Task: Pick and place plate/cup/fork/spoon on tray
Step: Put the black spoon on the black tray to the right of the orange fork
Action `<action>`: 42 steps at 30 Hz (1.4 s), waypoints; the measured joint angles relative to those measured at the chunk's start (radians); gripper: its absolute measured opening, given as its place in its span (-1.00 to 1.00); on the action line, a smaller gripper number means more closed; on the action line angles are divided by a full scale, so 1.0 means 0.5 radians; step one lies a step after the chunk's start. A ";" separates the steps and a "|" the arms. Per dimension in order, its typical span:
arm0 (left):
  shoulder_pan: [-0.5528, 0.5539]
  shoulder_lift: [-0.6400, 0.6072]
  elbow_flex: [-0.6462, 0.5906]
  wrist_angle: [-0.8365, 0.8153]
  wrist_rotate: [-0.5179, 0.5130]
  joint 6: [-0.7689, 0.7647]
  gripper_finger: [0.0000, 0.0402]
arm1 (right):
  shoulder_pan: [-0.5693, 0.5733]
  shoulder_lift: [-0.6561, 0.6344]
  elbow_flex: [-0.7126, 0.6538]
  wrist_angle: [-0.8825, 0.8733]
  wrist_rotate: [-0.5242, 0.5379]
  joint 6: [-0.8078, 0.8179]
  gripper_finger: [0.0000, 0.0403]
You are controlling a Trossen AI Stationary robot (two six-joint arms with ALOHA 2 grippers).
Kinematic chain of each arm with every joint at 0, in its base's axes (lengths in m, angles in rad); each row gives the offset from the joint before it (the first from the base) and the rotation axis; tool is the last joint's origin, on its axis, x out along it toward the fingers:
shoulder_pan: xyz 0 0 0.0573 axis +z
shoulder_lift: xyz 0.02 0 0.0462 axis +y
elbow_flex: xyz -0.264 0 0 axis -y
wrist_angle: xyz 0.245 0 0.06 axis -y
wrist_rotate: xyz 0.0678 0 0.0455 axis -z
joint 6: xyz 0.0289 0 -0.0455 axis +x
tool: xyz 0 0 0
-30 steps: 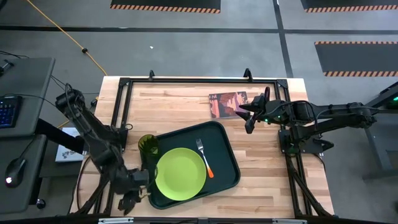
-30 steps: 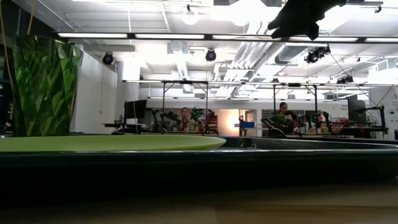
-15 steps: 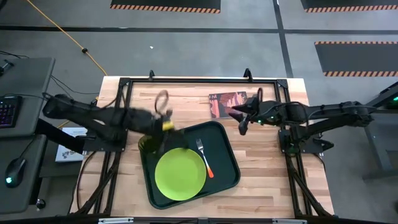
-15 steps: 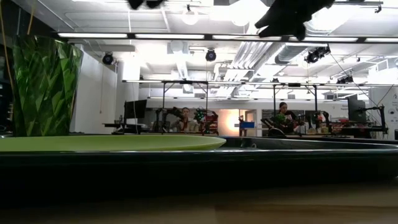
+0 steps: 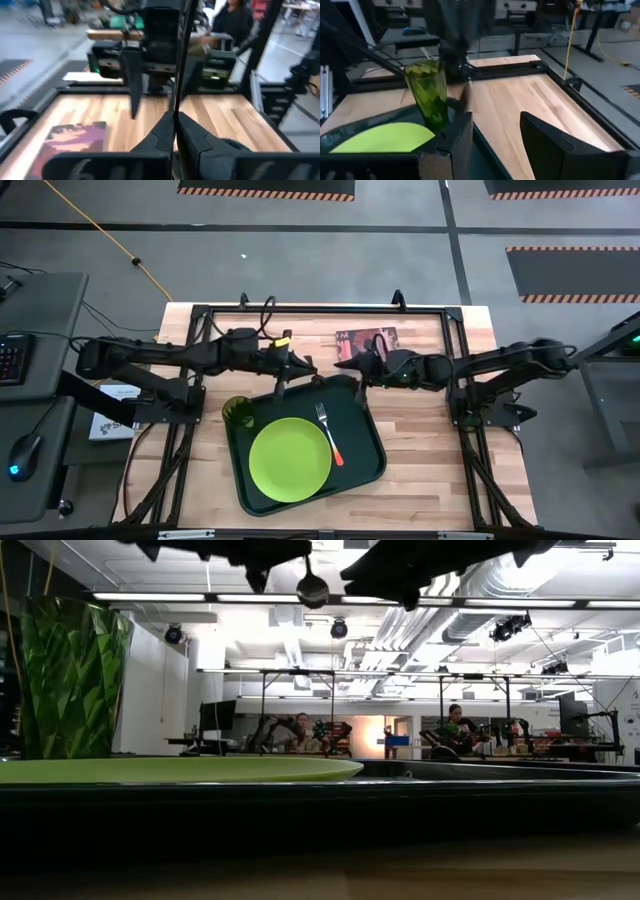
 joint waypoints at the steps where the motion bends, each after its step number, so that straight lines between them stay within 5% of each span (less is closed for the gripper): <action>1: 0.000 -0.003 -0.045 0.082 -0.030 0.000 -0.99 | 0.000 0.013 0.000 0.039 -0.012 -0.008 -0.22; 9: 0.003 -0.026 -0.431 0.723 -0.090 -0.052 -0.99 | 0.000 0.184 0.000 0.320 -0.034 -0.077 -0.22; 17: -0.014 -0.026 -0.471 0.763 -0.152 -0.052 -1.00 | -0.005 0.427 0.000 0.599 -0.121 -0.116 -0.22; 22: -0.037 -0.026 -0.471 0.767 -0.168 0.005 -1.00 | -0.017 0.433 0.006 0.597 0.062 -0.134 -0.22; 28: -0.127 -0.026 -0.472 1.034 -0.291 0.111 -1.00 | -0.014 0.430 0.007 0.672 -0.046 -0.136 -0.22; 42: -0.337 -0.026 -0.977 2.457 -0.673 0.298 -1.00 | -0.013 0.428 0.008 1.232 -0.285 -0.202 -0.22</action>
